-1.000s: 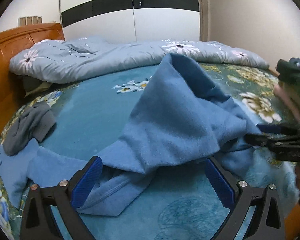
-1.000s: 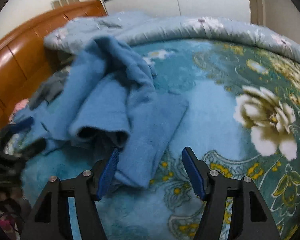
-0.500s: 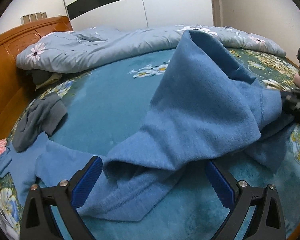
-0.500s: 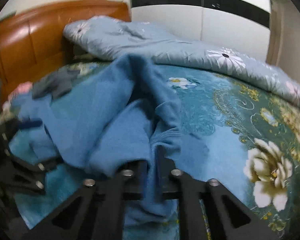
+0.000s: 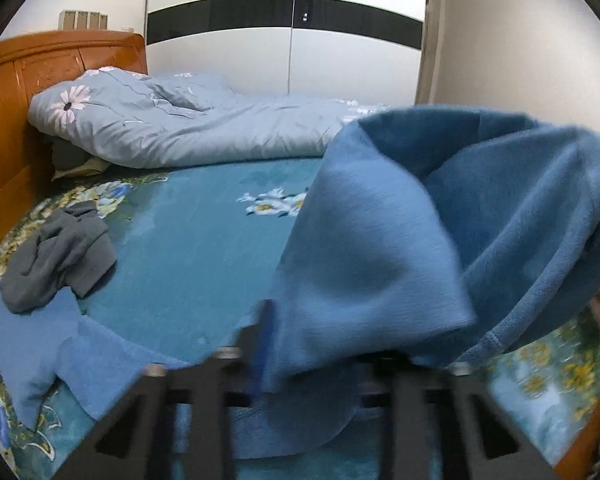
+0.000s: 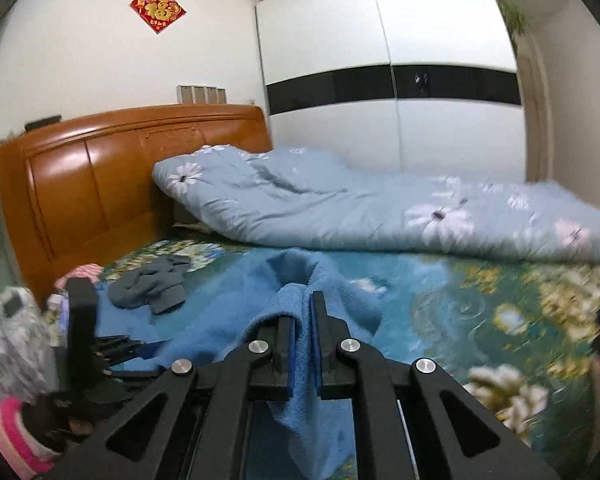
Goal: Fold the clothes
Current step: 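Grasp another edge of the sweatshirt with the left gripper while the right gripper holds it up, then hold the sweatshirt up with both grippers and shake it out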
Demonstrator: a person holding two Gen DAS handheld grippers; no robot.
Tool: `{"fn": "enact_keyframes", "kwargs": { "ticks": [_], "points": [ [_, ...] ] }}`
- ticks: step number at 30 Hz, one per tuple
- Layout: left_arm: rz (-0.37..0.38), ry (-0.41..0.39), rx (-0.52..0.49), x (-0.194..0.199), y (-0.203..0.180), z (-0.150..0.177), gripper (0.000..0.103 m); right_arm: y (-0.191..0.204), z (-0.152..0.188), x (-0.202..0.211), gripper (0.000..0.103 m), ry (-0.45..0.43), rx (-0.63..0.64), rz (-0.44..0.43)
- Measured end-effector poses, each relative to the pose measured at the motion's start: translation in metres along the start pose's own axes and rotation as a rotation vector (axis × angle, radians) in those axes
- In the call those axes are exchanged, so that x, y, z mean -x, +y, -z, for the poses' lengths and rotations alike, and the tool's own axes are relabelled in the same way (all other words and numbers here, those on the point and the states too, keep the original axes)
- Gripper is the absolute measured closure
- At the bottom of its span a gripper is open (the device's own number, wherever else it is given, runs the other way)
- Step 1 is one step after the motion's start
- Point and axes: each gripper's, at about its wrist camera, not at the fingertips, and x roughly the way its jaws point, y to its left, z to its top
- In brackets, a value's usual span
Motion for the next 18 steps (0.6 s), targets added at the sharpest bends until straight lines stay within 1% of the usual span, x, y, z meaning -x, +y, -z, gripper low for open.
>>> {"fn": "enact_keyframes", "kwargs": {
  "ticks": [2,3,6,11,18],
  "points": [
    [0.01,-0.027,0.012,0.012,0.004,-0.006,0.097,-0.003,0.003,-0.002,0.096,0.026,-0.003,0.011],
    [0.013,-0.044,0.016,0.019,0.006,-0.009,0.099,-0.005,0.007,-0.003,0.096,0.038,-0.008,0.021],
    [0.023,-0.092,0.029,0.04,0.012,-0.019,0.099,-0.012,0.018,-0.006,0.096,0.066,-0.033,0.048],
    [0.029,-0.165,0.038,0.072,0.02,-0.041,0.099,-0.023,0.014,0.009,0.095,0.028,-0.103,0.02],
    [-0.012,-0.269,0.022,0.114,0.029,-0.073,0.099,-0.039,0.008,0.03,0.095,-0.029,-0.2,-0.022]
  ]
}}
